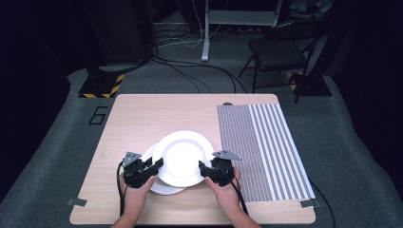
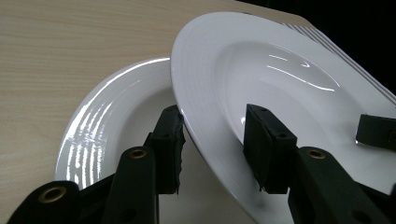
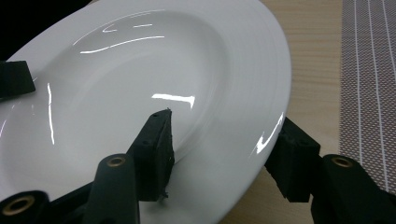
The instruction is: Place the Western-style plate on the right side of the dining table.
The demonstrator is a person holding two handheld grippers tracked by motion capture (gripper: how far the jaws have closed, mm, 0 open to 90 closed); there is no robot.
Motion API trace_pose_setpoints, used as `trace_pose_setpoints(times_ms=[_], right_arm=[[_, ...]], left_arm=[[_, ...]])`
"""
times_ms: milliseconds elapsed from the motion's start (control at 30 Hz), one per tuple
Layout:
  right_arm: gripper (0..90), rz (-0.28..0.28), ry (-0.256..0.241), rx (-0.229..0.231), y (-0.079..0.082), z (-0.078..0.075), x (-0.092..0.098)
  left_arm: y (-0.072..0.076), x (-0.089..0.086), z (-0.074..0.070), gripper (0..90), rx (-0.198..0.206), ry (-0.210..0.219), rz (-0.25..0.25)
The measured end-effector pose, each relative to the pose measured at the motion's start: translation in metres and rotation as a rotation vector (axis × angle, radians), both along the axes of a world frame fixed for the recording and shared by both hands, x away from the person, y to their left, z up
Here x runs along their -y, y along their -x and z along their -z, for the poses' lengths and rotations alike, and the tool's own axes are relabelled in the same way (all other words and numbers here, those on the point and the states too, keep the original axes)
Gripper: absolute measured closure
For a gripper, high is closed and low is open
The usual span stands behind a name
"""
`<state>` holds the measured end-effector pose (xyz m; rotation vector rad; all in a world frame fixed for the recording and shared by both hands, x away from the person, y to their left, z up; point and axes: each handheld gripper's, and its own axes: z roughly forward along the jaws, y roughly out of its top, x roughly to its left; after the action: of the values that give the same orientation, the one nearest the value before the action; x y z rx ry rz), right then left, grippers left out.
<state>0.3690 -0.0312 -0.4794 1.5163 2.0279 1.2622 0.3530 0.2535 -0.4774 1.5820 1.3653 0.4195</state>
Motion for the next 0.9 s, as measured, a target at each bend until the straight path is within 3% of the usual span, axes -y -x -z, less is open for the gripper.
trace_pose_setpoints(times_ms=[900], right_arm=[[44.8,0.039,0.004,0.029,0.009,-0.010,0.016]], left_arm=[[-0.005,0.017,-0.006,57.3,0.018,0.008,0.048]])
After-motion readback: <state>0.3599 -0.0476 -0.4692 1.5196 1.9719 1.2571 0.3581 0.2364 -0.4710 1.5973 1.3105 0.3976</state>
